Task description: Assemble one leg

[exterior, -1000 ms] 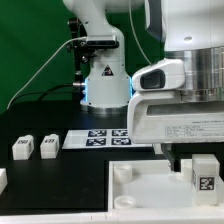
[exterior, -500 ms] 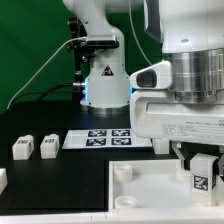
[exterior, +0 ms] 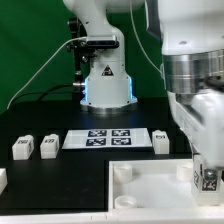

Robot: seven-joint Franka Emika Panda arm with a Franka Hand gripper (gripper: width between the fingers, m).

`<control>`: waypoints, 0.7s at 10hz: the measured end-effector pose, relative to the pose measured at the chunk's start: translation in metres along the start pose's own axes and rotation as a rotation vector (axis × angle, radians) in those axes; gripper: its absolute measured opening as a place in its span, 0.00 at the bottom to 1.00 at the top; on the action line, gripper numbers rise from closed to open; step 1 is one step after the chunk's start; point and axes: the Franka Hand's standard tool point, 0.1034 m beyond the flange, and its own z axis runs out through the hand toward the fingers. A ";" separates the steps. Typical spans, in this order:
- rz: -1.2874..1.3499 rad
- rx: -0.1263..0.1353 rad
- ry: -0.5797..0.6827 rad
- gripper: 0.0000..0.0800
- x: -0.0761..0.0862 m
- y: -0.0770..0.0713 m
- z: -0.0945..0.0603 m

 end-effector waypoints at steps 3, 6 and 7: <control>0.211 0.015 -0.036 0.38 0.002 0.000 0.000; -0.045 0.033 -0.026 0.66 0.003 0.000 0.003; -0.239 0.037 -0.022 0.78 0.002 0.003 0.006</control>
Offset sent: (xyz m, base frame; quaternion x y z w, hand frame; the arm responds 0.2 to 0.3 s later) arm 0.0000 0.0000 0.0000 0.0000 0.0000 -0.0899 0.9960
